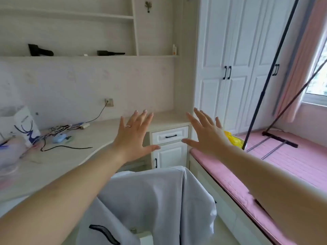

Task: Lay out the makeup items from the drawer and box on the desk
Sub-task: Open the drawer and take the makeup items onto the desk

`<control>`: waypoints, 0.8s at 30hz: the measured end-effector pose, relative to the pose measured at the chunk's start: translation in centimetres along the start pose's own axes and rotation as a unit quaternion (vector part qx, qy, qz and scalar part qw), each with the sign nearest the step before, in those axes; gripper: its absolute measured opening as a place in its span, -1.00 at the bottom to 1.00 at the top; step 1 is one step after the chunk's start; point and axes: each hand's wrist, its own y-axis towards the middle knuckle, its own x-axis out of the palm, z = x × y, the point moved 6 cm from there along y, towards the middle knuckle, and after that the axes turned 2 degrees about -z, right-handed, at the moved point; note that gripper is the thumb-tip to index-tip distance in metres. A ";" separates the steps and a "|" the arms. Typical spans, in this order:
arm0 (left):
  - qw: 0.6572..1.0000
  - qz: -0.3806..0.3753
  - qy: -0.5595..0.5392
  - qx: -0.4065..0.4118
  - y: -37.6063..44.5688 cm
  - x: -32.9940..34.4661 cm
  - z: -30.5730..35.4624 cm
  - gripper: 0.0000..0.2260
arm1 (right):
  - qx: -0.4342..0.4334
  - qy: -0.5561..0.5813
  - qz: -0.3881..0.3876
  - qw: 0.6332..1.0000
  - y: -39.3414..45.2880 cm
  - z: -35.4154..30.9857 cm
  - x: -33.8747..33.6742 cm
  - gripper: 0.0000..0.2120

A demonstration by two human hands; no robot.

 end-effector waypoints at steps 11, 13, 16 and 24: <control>0.994 -0.075 -0.077 0.028 12.5 16.3 9.0 -0.11 | 0.056 0.016 -0.088 0.994 2.4 16.3 12.1 -0.17; 0.993 -0.086 -0.080 0.009 15.5 19.3 10.1 -0.10 | 0.047 0.017 -0.101 0.994 4.0 19.7 13.9 -0.18; 0.990 -0.118 -0.068 -0.032 20.0 23.6 12.0 -0.03 | 0.033 0.013 -0.140 0.990 6.8 25.5 17.1 -0.19; 0.975 -0.171 -0.078 -0.114 29.0 32.1 11.8 -0.12 | 0.001 0.025 -0.209 0.978 15.9 35.0 24.5 -0.21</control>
